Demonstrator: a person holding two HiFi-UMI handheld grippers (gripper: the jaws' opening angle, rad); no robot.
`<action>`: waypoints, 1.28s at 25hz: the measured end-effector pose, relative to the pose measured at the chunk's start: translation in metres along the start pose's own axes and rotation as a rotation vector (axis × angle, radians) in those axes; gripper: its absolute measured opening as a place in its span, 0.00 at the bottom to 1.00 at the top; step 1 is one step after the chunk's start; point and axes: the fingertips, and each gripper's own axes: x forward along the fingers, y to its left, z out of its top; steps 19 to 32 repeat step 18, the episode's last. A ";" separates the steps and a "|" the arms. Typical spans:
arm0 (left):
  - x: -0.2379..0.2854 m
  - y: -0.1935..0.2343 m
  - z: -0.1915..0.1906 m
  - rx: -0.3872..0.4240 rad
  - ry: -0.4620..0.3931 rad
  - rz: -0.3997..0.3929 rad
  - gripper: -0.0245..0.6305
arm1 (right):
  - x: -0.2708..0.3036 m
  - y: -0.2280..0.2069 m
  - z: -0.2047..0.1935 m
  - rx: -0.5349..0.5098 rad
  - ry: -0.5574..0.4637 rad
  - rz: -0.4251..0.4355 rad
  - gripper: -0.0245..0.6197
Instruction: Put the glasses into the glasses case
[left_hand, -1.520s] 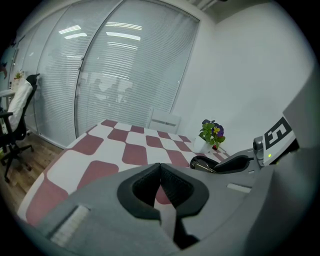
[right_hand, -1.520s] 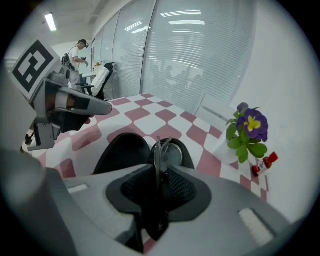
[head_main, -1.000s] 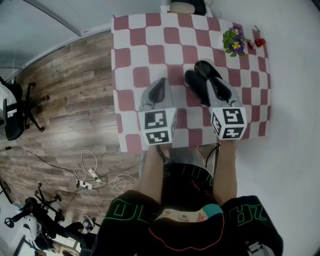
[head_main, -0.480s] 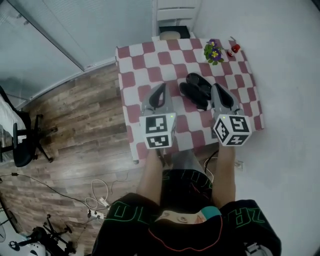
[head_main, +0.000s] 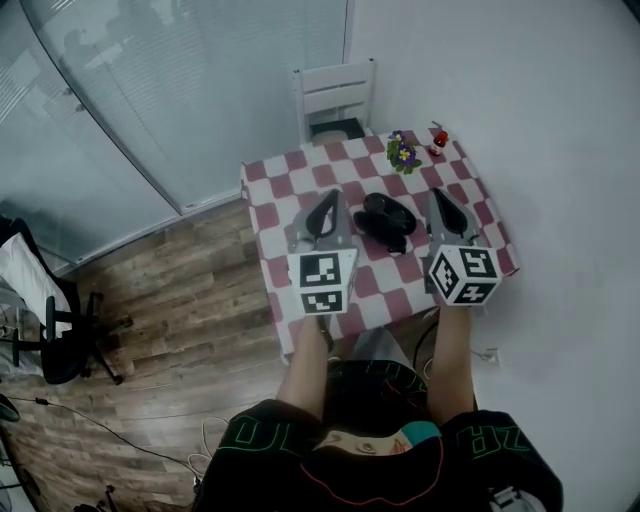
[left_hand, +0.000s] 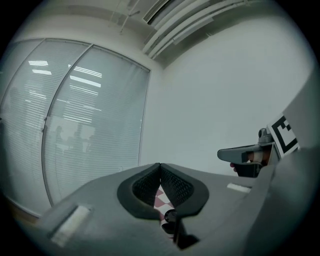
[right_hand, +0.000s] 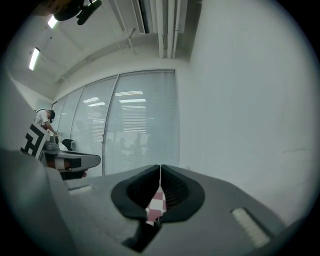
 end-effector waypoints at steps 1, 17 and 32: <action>-0.002 -0.004 0.004 0.007 -0.009 -0.008 0.05 | -0.005 -0.002 0.004 -0.001 -0.011 -0.007 0.05; -0.012 -0.009 0.029 0.041 -0.042 -0.043 0.05 | -0.027 -0.002 0.035 -0.070 -0.048 -0.081 0.04; -0.010 -0.007 0.030 0.039 -0.041 -0.042 0.05 | -0.025 -0.001 0.036 -0.077 -0.044 -0.077 0.04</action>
